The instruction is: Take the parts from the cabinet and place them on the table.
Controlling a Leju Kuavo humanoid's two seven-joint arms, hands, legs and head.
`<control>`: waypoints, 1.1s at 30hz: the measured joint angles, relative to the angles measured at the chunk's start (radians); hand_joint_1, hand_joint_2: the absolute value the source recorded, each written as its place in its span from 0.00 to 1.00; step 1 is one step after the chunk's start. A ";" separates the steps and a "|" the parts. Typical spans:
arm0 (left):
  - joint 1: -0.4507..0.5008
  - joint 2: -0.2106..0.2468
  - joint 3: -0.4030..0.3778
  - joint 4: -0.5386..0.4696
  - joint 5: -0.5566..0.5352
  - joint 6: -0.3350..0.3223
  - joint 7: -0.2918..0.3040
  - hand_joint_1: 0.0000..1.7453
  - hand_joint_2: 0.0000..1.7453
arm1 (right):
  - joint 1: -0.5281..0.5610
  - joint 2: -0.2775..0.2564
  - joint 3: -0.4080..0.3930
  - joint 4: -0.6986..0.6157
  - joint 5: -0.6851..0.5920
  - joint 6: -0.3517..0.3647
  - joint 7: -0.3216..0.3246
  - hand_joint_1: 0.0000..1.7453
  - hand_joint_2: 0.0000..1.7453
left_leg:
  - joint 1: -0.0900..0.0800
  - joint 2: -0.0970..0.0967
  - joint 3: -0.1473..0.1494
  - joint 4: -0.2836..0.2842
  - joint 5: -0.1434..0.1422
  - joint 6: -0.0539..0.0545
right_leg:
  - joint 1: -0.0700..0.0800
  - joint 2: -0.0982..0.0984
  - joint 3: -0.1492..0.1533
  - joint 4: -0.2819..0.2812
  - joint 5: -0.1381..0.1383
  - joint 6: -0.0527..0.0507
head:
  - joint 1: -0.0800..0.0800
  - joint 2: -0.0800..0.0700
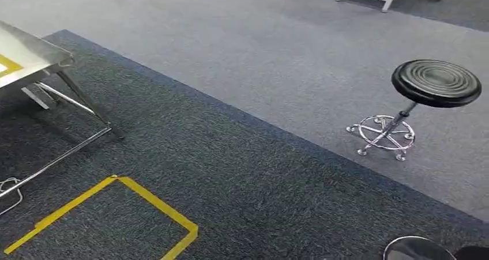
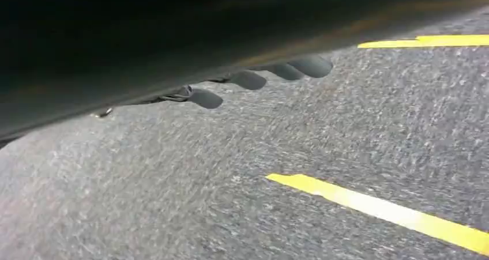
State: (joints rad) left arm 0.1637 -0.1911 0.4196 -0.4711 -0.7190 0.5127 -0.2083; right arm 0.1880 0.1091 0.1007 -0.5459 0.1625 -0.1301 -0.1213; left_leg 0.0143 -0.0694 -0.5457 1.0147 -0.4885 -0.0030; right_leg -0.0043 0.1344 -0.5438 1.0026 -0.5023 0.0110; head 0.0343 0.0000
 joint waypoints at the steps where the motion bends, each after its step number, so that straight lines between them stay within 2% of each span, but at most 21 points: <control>1: -0.002 -0.001 0.005 -0.001 -0.002 0.001 -0.002 0.00 0.00 | 0.004 0.000 0.000 0.002 0.000 0.000 0.000 0.00 0.00 | -0.003 0.007 0.001 -0.002 0.000 0.004 | -0.004 0.007 -0.008 -0.003 0.001 0.008 | -0.002 0.000; 2: -0.004 -0.007 0.008 -0.003 -0.003 0.002 -0.005 0.00 0.00 | 0.006 0.000 0.000 0.004 0.000 0.000 0.000 0.00 0.00 | 0.005 0.021 0.003 -0.014 0.008 0.013 | -0.003 0.012 -0.008 -0.001 -0.004 0.014 | 0.000 0.000; 4: -0.008 -0.011 0.014 -0.005 -0.013 0.006 -0.009 0.00 0.00 | 0.004 0.000 0.000 0.008 0.001 0.002 0.000 0.00 0.00 | 0.004 0.045 0.004 -0.017 0.009 0.022 | -0.003 -0.087 -0.042 0.073 -0.057 0.016 | 0.009 0.000; 5: -0.006 -0.012 0.017 -0.005 -0.019 0.007 -0.009 0.00 0.00 | -0.001 0.000 0.000 0.009 0.001 0.002 -0.001 0.00 0.00 | 0.002 0.060 0.004 -0.017 0.008 0.024 | -0.004 -0.109 -0.078 0.147 -0.096 0.021 | 0.012 0.000; 7: -0.005 -0.014 0.027 -0.005 -0.026 0.008 -0.011 0.00 0.00 | -0.008 0.000 0.000 0.011 0.001 0.002 -0.002 0.00 0.00 | 0.000 0.095 0.003 -0.016 0.006 0.025 | -0.007 -0.123 -0.151 0.290 -0.154 0.030 | 0.011 0.000; 8: -0.006 -0.014 0.032 -0.005 -0.027 0.008 -0.012 0.00 0.00 | -0.007 0.000 0.000 0.013 0.001 0.003 -0.002 0.00 0.00 | 0.000 0.111 0.004 -0.016 0.005 0.025 | -0.008 -0.126 -0.160 0.309 -0.148 0.034 | 0.011 0.000; 9: -0.007 -0.014 0.035 -0.005 -0.028 0.008 -0.013 0.00 0.00 | -0.005 0.000 0.000 0.016 0.001 0.003 -0.002 0.00 0.00 | 0.000 0.123 0.004 -0.016 0.003 0.024 | -0.010 -0.130 -0.144 0.278 -0.120 0.037 | 0.011 0.000; 11: -0.009 -0.017 0.037 -0.005 -0.031 0.008 -0.013 0.00 0.00 | -0.004 0.000 0.000 0.018 0.001 0.003 -0.002 0.00 0.00 | 0.001 0.144 0.010 -0.016 -0.001 0.017 | -0.012 -0.156 -0.057 0.118 -0.039 0.039 | 0.011 0.000; 12: -0.010 -0.018 0.039 -0.005 -0.033 0.008 -0.014 0.00 0.00 | -0.006 0.000 0.000 0.018 0.001 0.003 -0.003 0.00 0.00 | -0.001 0.154 0.017 -0.015 -0.004 0.012 | -0.012 -0.201 -0.005 0.030 -0.011 0.038 | 0.012 0.000; 13: -0.009 -0.018 0.040 -0.005 -0.034 0.008 -0.015 0.00 0.00 | -0.011 0.000 0.000 0.018 0.001 0.003 -0.003 0.00 0.00 | -0.010 0.162 0.017 -0.012 -0.010 0.004 | -0.006 -0.222 0.005 0.003 -0.020 0.033 | 0.013 0.000; 17: -0.015 -0.018 0.041 -0.005 -0.039 0.009 -0.017 0.00 0.00 | -0.008 0.000 -0.001 0.023 0.001 0.003 -0.005 0.00 0.00 | -0.004 0.196 0.034 -0.015 -0.016 -0.019 | -0.002 -0.175 -0.002 0.002 -0.013 0.004 | 0.007 0.000; 19: -0.018 -0.018 0.043 -0.005 -0.050 0.011 -0.021 0.00 0.00 | -0.008 0.001 -0.001 0.025 -0.001 0.003 -0.010 0.00 0.00 | 0.003 0.123 0.020 0.030 -0.059 -0.030 | -0.008 -0.156 0.012 -0.002 -0.005 -0.008 | 0.003 0.000; 20: -0.018 -0.018 0.046 -0.005 -0.057 0.011 -0.023 0.00 0.00 | -0.012 0.001 -0.002 0.027 -0.001 0.003 -0.012 0.00 0.00 | 0.003 0.096 -0.013 0.106 -0.105 -0.029 | -0.008 -0.144 0.011 -0.002 -0.003 -0.011 | 0.000 0.000; 22: -0.017 -0.015 0.054 -0.001 -0.066 0.012 -0.026 0.00 0.00 | -0.017 0.002 -0.002 0.031 -0.002 0.005 -0.017 0.00 0.00 | 0.001 0.079 -0.088 0.262 -0.167 -0.028 | -0.004 -0.115 0.010 -0.001 -0.004 -0.013 | 0.000 0.000; 24: -0.018 -0.015 0.063 0.003 -0.075 0.013 -0.029 0.00 0.00 | -0.015 0.002 -0.003 0.039 -0.003 0.005 -0.018 0.00 0.00 | -0.001 0.077 -0.107 0.280 -0.136 -0.021 | -0.001 -0.085 0.013 0.000 -0.004 -0.014 | 0.000 0.000; 26: -0.022 -0.014 0.069 0.006 -0.080 0.015 -0.037 0.00 0.00 | -0.015 0.002 -0.003 0.044 -0.005 0.005 -0.020 0.00 0.00 | -0.003 0.061 -0.056 0.148 -0.037 -0.007 | 0.001 -0.055 0.018 0.000 -0.005 -0.013 | 0.000 0.000; 27: -0.023 -0.012 0.072 0.008 -0.084 0.016 -0.040 0.00 0.00 | -0.016 0.002 -0.003 0.044 -0.007 0.005 -0.022 0.00 0.00 | -0.005 0.033 -0.024 0.066 0.007 0.001 | 0.001 -0.042 0.020 0.000 -0.005 -0.013 | -0.001 0.000; 28: -0.027 -0.008 0.076 0.012 -0.087 0.017 -0.042 0.00 0.00 | -0.019 0.004 -0.004 0.045 -0.008 0.005 -0.024 0.00 0.00 | -0.005 -0.015 -0.007 0.025 0.008 0.010 | 0.004 -0.033 0.017 0.002 -0.006 -0.010 | 0.001 0.000; 30: -0.033 -0.008 0.082 0.018 -0.091 0.019 -0.043 0.00 0.00 | -0.022 0.004 -0.004 0.048 -0.011 0.005 -0.026 0.00 0.00 | -0.004 -0.004 0.002 -0.001 -0.002 0.004 | -0.001 -0.010 0.003 0.003 -0.004 0.000 | 0.000 0.000; 32: -0.041 -0.007 0.084 0.020 -0.092 0.022 -0.044 0.00 0.00 | -0.016 0.004 -0.005 0.052 -0.013 0.004 -0.026 0.00 0.00 | -0.005 0.011 0.004 -0.009 0.002 0.009 | -0.004 0.009 -0.011 -0.002 -0.002 0.014 | -0.001 0.000; 33: -0.045 -0.007 0.085 0.021 -0.093 0.022 -0.045 0.00 0.00 | -0.014 0.004 -0.006 0.054 -0.015 0.004 -0.026 0.00 0.00 | 0.002 0.029 0.007 -0.019 0.008 0.016 | -0.004 -0.014 -0.010 0.009 -0.009 0.016 | 0.000 0.000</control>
State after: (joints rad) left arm 0.1185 -0.1980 0.5051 -0.4501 -0.8125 0.5348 -0.2533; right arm 0.1740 0.1129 0.0942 -0.4921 0.1476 -0.1263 -0.1472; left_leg 0.0166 -0.0408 -0.5390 0.9958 -0.4804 0.0132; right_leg -0.0086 0.1203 -0.5543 1.0120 -0.5118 0.0274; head 0.0347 0.0000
